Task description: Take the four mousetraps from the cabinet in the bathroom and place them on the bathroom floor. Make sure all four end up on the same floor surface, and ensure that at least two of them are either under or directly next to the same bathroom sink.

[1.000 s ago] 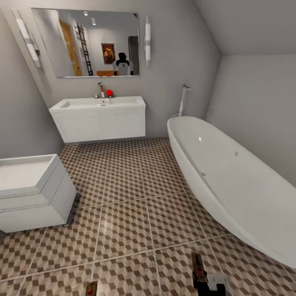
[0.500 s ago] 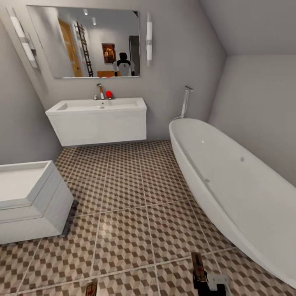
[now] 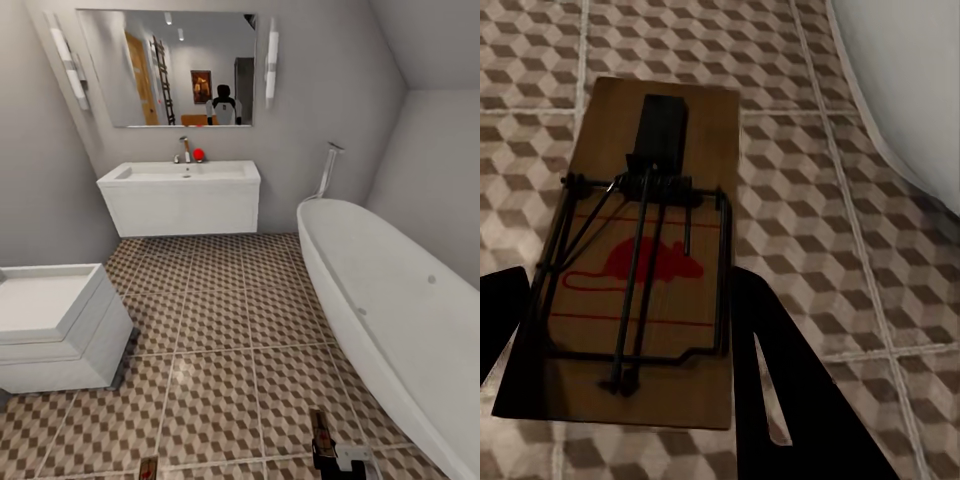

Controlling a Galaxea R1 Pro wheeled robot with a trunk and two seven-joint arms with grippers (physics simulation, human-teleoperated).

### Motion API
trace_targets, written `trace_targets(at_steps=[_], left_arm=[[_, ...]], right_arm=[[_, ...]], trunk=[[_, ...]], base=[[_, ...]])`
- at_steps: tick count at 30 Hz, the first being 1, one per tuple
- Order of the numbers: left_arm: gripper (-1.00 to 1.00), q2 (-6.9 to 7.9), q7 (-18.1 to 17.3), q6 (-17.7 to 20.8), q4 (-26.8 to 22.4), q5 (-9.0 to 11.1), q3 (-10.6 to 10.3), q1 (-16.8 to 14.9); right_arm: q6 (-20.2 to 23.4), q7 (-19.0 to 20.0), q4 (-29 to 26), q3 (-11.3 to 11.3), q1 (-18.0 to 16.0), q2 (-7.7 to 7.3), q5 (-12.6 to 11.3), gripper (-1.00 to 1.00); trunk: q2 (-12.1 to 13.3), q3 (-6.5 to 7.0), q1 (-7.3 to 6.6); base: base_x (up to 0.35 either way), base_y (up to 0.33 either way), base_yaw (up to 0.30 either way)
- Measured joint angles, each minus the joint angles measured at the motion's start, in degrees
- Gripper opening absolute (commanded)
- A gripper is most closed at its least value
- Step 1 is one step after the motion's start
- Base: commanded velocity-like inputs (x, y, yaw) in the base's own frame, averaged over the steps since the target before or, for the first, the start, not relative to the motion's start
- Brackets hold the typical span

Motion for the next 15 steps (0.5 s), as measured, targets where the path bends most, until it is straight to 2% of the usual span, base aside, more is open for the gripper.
trace_targets(at_steps=[15], left_arm=[[-1.00, 0.00, 0.0, 0.0, 0.0, 0.0, 0.0, 0.0]], right_arm=[[0.0, 0.0, 0.0, 0.0, 0.0, -0.05, 0.0, -1.00]], trunk=[[0.0, 0.00, 0.00]], base=[[0.264, 0.000, 0.010]])
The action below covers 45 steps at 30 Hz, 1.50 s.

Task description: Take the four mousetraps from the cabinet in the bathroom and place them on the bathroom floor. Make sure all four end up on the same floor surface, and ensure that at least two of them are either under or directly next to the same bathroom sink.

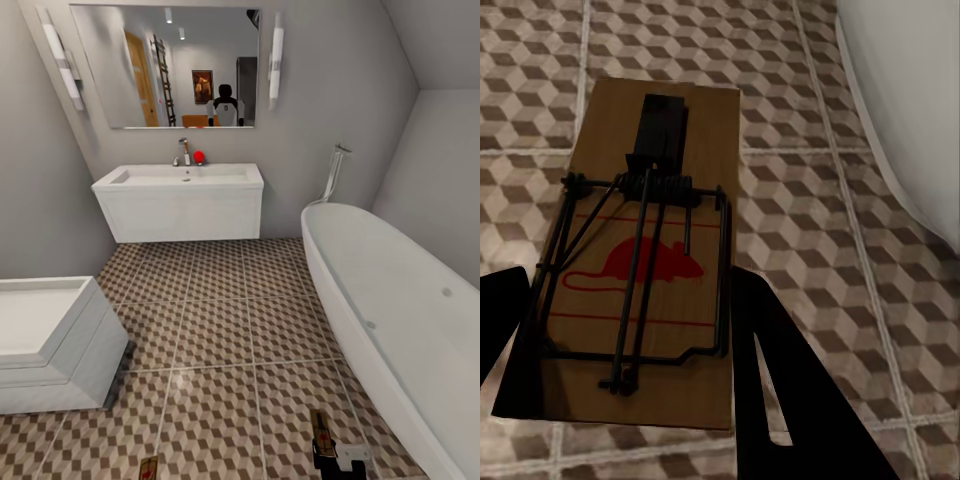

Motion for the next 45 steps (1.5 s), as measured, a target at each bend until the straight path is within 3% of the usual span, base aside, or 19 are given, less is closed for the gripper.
trace_targets(at_steps=[15, 45], left_arm=[[-1.00, 0.00, 0.0, 0.0, 0.0, 0.0, 0.0, 0.0], [-1.00, 0.00, 0.0, 0.0, 0.0, 0.0, 0.0, 0.0]], right_arm=[[0.0, 0.0, 0.0, 0.0, 0.0, 0.05, 0.0, -1.00], [0.0, 0.0, 0.0, 0.0, 0.0, 0.00, 0.0, -1.00]], trunk=[[0.0, -0.06, 0.00], [0.0, -0.08, 0.00]], base=[[0.263, 0.000, 0.117], [0.263, 0.000, 0.004]])
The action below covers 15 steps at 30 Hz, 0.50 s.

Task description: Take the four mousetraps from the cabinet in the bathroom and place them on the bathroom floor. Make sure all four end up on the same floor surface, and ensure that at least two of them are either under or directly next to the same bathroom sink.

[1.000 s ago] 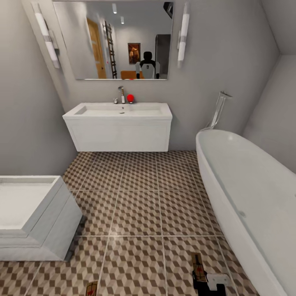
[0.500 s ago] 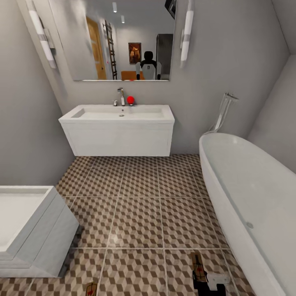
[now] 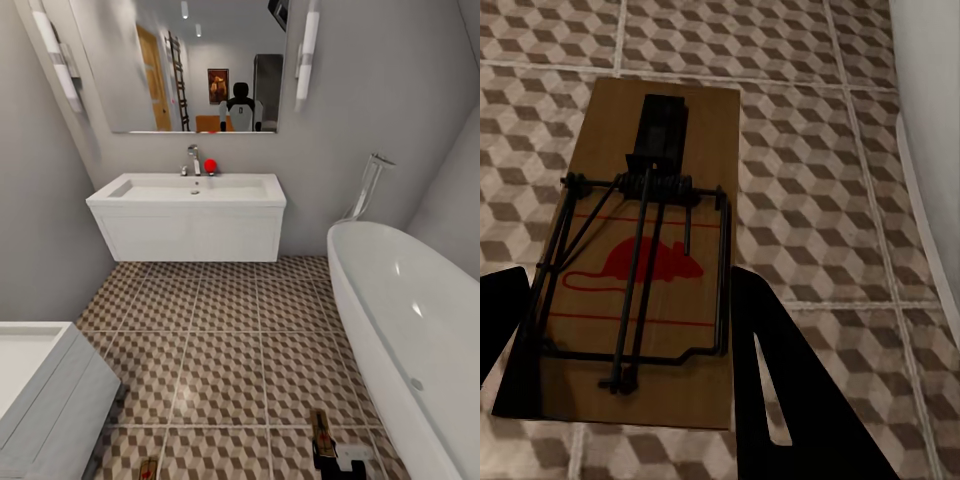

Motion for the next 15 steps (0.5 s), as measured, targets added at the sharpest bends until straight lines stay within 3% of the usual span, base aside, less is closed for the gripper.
trace_targets(at_steps=[15], left_arm=[[-1.00, 0.00, 0.0, -0.1, 0.0, 0.0, 0.0, 0.0]], right_arm=[[0.0, 0.0, 0.0, 0.0, 0.0, 0.00, 0.0, -1.00]], trunk=[[0.0, 0.00, 0.00]], base=[[0.263, 0.000, 0.000]])
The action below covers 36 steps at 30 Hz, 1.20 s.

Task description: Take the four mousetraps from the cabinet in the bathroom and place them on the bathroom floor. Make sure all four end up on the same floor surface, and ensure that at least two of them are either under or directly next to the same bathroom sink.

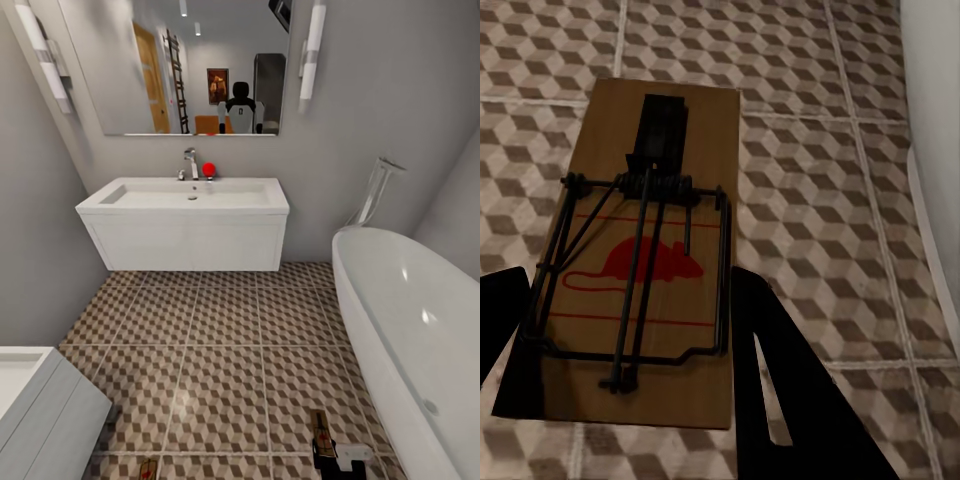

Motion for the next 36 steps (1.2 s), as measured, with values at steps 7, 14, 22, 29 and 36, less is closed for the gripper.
trace_targets(at_steps=[7, 14, 22, 29, 36], left_arm=[[-1.00, 0.00, 0.0, 0.0, 0.0, 0.0, 0.0, 0.0], [-1.00, 0.05, 0.0, 0.0, 0.0, 0.0, 0.0, 0.0], [-1.00, 0.08, 0.0, 0.0, 0.0, 0.0, 0.0, 0.0], [-1.00, 0.08, 0.0, 0.0, 0.0, 0.0, 0.0, 0.0], [-1.00, 0.08, 0.0, 0.0, 0.0, 0.0, 0.0, 0.0]], right_arm=[[0.1, 0.0, 0.0, 0.0, 0.0, 0.00, 0.0, -1.00], [0.0, 0.0, 0.0, 0.0, 0.0, 0.00, 0.0, -1.00], [0.1, 0.0, 0.0, 0.0, 0.0, 0.00, 0.0, -1.00], [0.1, 0.0, 0.0, 0.0, 0.0, -0.02, 0.0, -1.00], [0.1, 0.0, 0.0, 0.0, 0.0, -0.08, 0.0, -1.00]], trunk=[[0.0, 0.00, 0.00], [0.0, 0.00, 0.00], [0.0, 0.00, 0.00], [0.0, 0.00, 0.00], [0.0, 0.00, 0.00]], base=[[0.263, 0.000, 0.000], [0.263, 0.000, 0.000], [0.263, 0.000, 0.000], [0.263, 0.000, 0.000], [0.263, 0.000, 0.000]])
